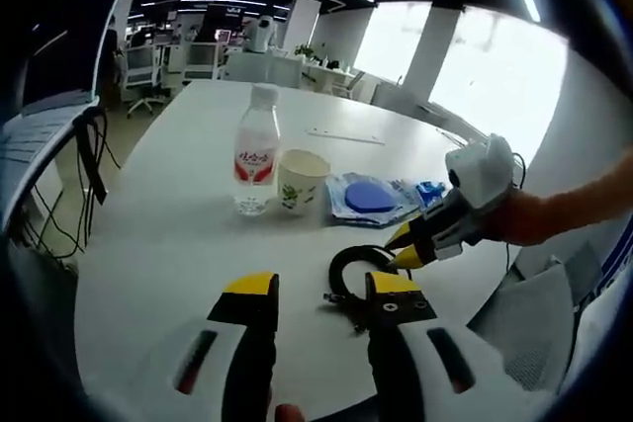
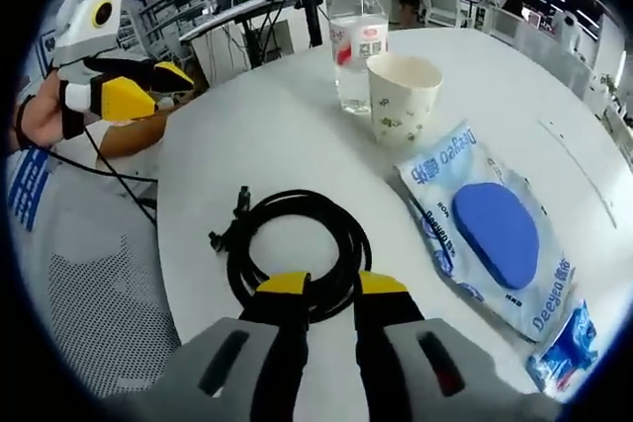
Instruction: Arrange the tabletop items into an orderly group along one side of the table until the central work area is clear of visible clutter.
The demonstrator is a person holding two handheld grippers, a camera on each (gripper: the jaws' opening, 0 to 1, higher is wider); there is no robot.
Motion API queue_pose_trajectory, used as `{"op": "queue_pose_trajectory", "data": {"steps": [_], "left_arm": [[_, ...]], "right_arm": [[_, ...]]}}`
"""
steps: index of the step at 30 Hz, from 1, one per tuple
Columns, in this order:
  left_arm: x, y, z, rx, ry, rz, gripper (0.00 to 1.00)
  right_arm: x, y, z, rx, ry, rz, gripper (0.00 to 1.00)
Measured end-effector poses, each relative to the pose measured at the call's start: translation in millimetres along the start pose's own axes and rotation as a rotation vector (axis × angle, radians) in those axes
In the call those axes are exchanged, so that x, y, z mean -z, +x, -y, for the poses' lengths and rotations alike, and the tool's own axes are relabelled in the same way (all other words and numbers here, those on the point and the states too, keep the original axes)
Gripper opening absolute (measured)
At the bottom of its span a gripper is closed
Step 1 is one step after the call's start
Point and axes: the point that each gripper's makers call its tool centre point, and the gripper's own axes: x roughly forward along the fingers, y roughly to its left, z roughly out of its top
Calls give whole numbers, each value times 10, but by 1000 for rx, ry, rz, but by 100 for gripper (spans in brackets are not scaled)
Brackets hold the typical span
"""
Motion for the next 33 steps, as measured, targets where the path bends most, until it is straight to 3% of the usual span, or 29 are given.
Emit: {"op": "queue_pose_trajectory", "data": {"steps": [33], "left_arm": [[53, -77, -55, 52, 3, 4, 35]], "right_arm": [[76, 63, 19, 101, -9, -110, 13]]}}
